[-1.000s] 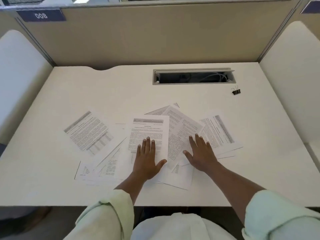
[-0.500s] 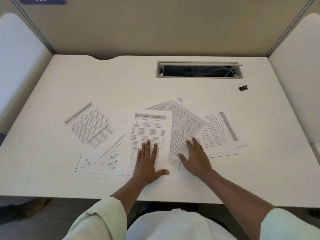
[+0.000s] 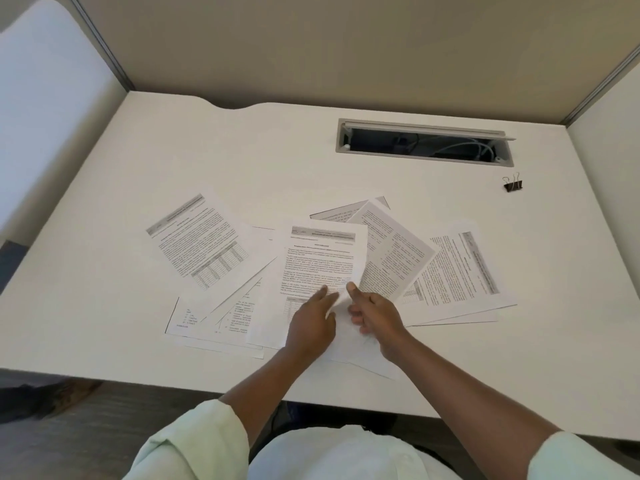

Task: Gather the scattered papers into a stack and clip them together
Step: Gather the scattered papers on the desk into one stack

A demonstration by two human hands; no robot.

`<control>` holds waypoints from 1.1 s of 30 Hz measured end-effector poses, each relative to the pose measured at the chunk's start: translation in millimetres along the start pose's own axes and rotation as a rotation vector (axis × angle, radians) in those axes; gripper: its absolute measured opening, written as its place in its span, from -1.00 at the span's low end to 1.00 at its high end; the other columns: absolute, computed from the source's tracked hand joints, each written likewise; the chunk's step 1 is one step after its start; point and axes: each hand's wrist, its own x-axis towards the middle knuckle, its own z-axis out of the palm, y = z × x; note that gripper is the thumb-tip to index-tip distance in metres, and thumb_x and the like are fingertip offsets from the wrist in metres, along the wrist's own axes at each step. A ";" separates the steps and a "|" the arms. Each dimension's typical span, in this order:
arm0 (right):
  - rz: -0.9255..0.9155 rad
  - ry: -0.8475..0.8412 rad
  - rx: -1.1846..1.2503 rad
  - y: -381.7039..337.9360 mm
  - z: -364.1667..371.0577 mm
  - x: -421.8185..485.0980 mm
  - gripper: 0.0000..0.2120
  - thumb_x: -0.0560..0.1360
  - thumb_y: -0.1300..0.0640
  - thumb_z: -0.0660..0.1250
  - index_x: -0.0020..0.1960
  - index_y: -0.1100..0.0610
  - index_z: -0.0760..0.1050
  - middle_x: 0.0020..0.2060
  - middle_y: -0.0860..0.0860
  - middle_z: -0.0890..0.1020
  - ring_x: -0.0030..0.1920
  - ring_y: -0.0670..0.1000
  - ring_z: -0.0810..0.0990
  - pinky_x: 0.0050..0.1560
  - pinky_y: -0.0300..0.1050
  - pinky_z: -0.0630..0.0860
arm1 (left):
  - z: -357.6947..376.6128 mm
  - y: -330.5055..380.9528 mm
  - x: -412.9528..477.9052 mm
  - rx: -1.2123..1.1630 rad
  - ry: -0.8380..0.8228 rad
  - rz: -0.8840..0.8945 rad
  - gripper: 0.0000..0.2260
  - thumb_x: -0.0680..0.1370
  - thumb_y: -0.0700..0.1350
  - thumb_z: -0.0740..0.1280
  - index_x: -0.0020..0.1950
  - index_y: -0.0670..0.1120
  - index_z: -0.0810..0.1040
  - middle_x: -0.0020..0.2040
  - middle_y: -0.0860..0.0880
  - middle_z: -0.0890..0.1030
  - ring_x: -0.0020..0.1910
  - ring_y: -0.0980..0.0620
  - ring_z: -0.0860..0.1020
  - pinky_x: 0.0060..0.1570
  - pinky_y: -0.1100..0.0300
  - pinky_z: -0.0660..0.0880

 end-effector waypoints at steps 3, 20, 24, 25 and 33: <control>0.040 -0.010 0.058 -4.5 4.9 1.8 -0.71 0.54 -0.13 0.44 0.08 0.08 0.63 -0.10 0.08 0.77 -0.15 0.06 0.75 -0.17 -0.07 0.66 | -6.2 3.2 -8.6 -0.025 -0.098 0.076 -0.55 0.63 -0.18 0.30 0.53 0.03 0.47 0.58 -0.08 0.39 0.55 -0.07 0.38 0.46 0.08 0.34; -0.097 0.200 -0.258 -2.6 -8.2 0.0 -0.77 0.59 -0.05 0.37 0.19 0.01 0.64 0.03 -0.11 0.65 0.13 0.06 0.59 0.17 0.08 0.56 | -119.0 -134.3 43.3 0.394 0.130 -0.210 -0.29 0.57 0.16 0.37 0.59 -0.19 0.27 0.62 -0.37 0.17 0.61 -0.37 0.15 0.51 -0.20 0.23; -0.074 0.202 -0.239 2.1 -2.6 -3.3 -0.82 0.60 -0.05 0.37 0.12 0.00 0.64 -0.02 -0.13 0.67 0.09 0.07 0.62 0.13 0.09 0.57 | -120.5 -135.3 47.7 0.551 0.063 -0.123 -0.48 0.60 -0.02 0.31 0.47 -0.28 0.39 0.51 -0.43 0.34 0.48 -0.43 0.34 0.27 -0.20 0.51; -0.066 0.202 -0.241 3.5 -1.2 -4.3 -0.83 0.59 -0.06 0.37 0.10 -0.01 0.64 -0.03 -0.11 0.69 0.06 0.07 0.63 0.14 0.12 0.58 | -120.3 -135.3 48.3 0.589 0.041 -0.111 -0.52 0.58 -0.09 0.31 0.44 -0.30 0.42 0.48 -0.45 0.37 0.44 -0.45 0.38 0.19 -0.19 0.56; -0.028 0.163 -0.212 7.8 7.6 -9.2 -0.82 0.60 -0.03 0.37 0.16 -0.01 0.62 0.02 -0.05 0.72 0.04 0.05 0.66 0.10 0.16 0.61 | -124.1 -130.2 49.3 0.545 0.214 0.043 -0.77 0.20 -0.39 0.49 -0.22 -0.27 0.52 -0.30 -0.22 0.56 -0.40 -0.19 0.51 -0.61 0.17 0.37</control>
